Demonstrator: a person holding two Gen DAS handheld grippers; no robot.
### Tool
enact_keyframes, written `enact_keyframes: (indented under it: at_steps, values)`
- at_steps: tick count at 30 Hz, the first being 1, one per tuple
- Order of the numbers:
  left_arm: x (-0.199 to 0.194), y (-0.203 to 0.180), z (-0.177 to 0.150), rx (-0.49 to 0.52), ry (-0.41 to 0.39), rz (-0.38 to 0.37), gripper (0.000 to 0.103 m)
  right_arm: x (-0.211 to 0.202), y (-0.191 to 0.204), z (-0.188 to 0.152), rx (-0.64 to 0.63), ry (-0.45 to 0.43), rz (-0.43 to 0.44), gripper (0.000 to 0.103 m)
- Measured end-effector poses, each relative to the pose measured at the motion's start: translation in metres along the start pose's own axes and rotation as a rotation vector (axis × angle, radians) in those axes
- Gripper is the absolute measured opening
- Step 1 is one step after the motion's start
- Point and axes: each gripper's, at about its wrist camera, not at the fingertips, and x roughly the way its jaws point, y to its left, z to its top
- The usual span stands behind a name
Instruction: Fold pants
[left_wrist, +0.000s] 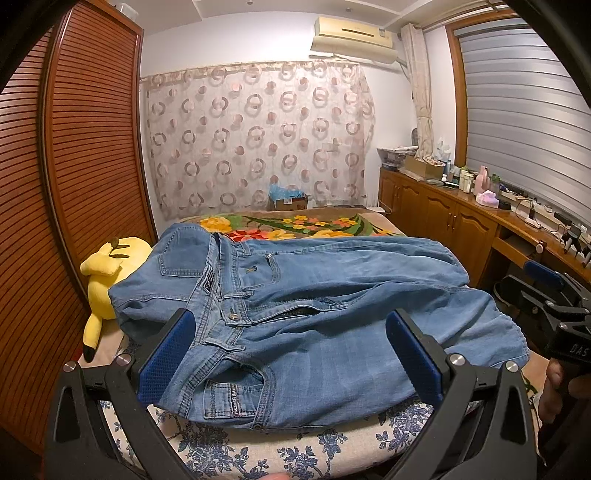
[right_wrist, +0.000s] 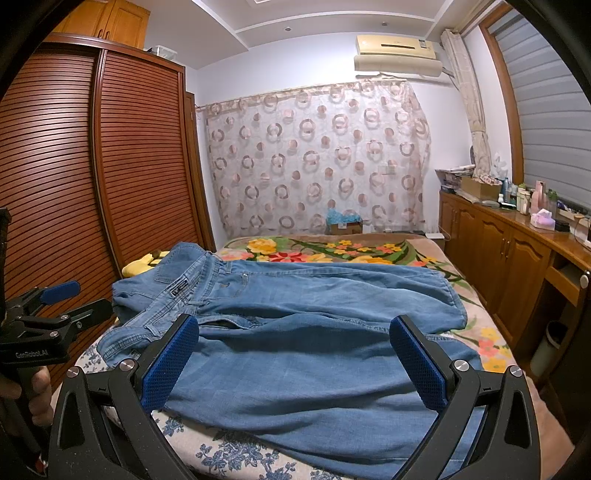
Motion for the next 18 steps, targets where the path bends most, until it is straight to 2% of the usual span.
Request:
enact_keyframes:
  at_steps: [18]
  values:
    - [-0.0003,-0.0002,-0.0001,0.001,-0.004,0.002,0.103,-0.0019,-0.0016,0.0018,-0.002,-0.003,-0.001,0.103]
